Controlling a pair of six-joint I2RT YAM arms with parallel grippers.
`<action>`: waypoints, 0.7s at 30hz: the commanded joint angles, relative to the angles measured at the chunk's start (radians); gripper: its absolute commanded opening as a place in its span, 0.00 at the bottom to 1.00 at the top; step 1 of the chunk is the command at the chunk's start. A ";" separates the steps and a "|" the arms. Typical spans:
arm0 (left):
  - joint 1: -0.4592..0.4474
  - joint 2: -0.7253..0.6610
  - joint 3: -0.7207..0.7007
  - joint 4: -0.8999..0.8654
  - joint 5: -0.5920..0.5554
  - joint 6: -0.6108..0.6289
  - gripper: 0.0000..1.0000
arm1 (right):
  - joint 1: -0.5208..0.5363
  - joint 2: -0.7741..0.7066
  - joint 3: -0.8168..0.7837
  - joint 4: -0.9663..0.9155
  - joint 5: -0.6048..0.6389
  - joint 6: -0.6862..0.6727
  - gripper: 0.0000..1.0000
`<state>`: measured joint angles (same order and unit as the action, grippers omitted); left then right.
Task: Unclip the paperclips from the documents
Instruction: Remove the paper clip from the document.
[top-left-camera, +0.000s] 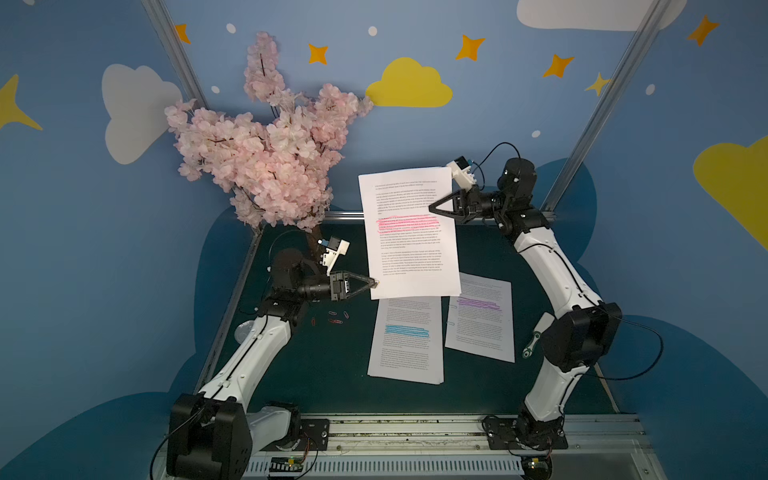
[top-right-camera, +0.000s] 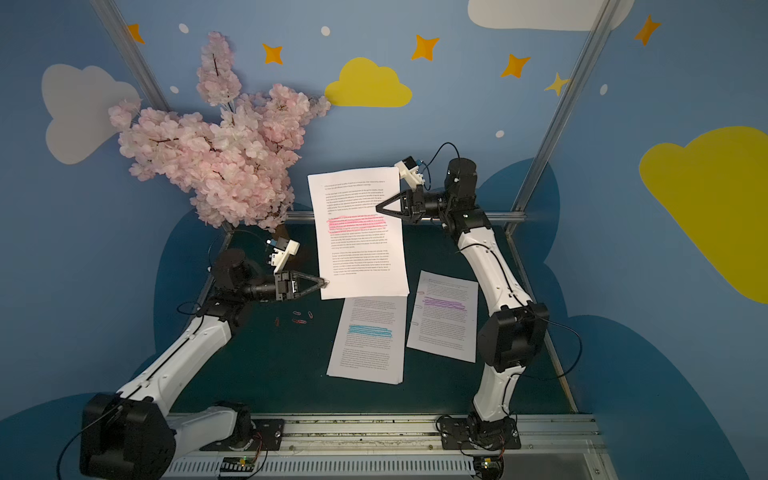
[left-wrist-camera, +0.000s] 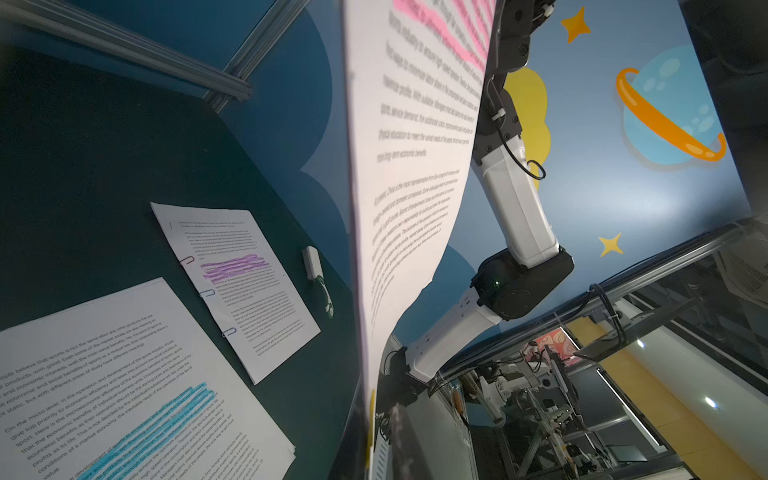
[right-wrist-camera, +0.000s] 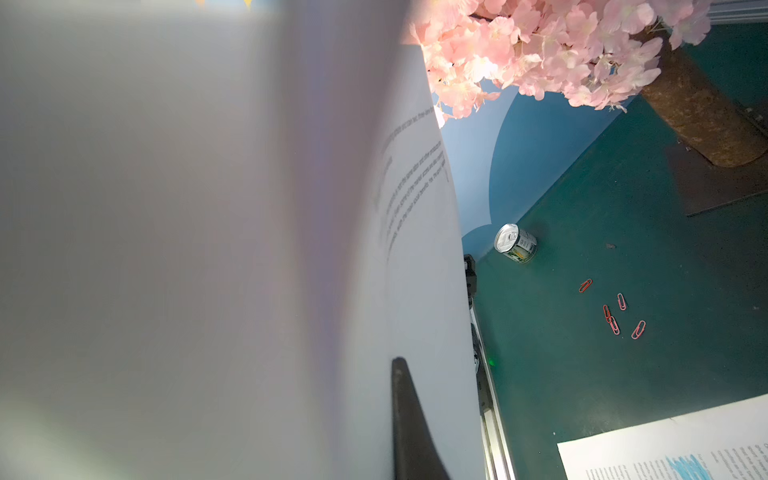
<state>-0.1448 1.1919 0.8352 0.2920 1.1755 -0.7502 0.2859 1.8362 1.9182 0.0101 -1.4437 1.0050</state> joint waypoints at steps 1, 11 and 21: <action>0.006 -0.003 0.032 0.005 0.001 0.018 0.11 | 0.006 -0.012 -0.005 0.007 -0.020 -0.021 0.00; 0.009 0.003 0.032 -0.016 0.009 0.029 0.03 | 0.000 -0.012 -0.013 -0.008 -0.024 -0.037 0.00; 0.047 0.001 0.025 -0.086 0.003 0.077 0.03 | -0.048 -0.034 -0.039 -0.027 -0.031 -0.060 0.00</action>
<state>-0.1173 1.1931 0.8425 0.2554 1.1740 -0.7090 0.2619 1.8359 1.8889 -0.0216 -1.4609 0.9634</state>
